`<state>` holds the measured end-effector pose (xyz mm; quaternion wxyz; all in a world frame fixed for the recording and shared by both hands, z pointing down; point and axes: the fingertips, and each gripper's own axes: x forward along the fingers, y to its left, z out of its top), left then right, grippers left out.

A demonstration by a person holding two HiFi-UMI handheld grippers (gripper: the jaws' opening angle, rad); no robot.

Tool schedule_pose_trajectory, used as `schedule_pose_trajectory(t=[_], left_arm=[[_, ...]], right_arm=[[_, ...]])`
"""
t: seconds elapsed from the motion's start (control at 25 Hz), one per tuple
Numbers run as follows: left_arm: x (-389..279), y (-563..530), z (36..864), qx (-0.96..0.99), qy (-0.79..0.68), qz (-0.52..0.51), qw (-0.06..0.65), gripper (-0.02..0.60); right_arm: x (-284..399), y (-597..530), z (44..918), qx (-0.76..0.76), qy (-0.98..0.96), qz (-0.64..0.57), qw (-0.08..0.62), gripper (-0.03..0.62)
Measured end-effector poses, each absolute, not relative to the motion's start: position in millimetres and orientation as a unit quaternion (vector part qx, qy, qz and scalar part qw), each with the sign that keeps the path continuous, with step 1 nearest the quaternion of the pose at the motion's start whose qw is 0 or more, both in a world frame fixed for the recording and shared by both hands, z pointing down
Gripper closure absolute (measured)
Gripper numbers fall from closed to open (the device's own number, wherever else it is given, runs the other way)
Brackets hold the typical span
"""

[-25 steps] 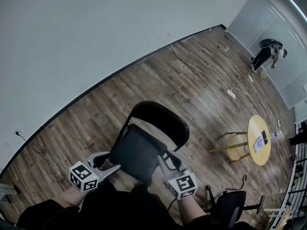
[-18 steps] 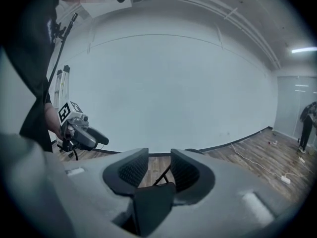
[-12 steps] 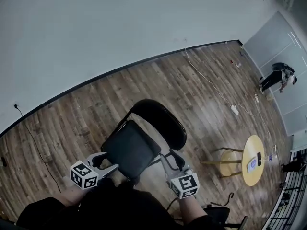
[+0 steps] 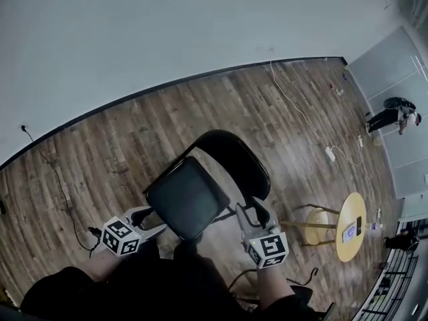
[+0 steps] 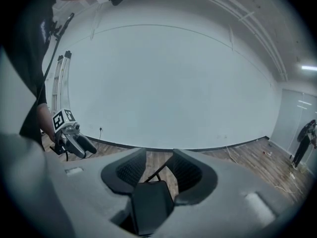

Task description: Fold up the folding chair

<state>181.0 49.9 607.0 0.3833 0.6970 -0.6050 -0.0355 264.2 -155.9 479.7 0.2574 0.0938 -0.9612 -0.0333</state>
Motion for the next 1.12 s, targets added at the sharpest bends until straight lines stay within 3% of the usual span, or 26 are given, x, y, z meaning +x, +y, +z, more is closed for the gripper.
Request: schedule_pose_trajectory(t=[0.32, 0.92, 1.12], left_arm=[[167, 51, 676, 0.612, -0.640, -0.096, 0.456, 0.255], [188, 41, 777, 0.517, -0.663, -0.136, 0.524, 0.238], [189, 29, 814, 0.471, -0.680, -0.154, 0.541, 0.195]], right_arm=[[260, -200, 507, 0.058, -0.952, -0.064, 0.295, 0.407], [245, -270, 538, 0.014, -0.923, -0.124, 0.364, 0.365], [241, -306, 554, 0.027, -0.911, -0.124, 0.391, 0.353]])
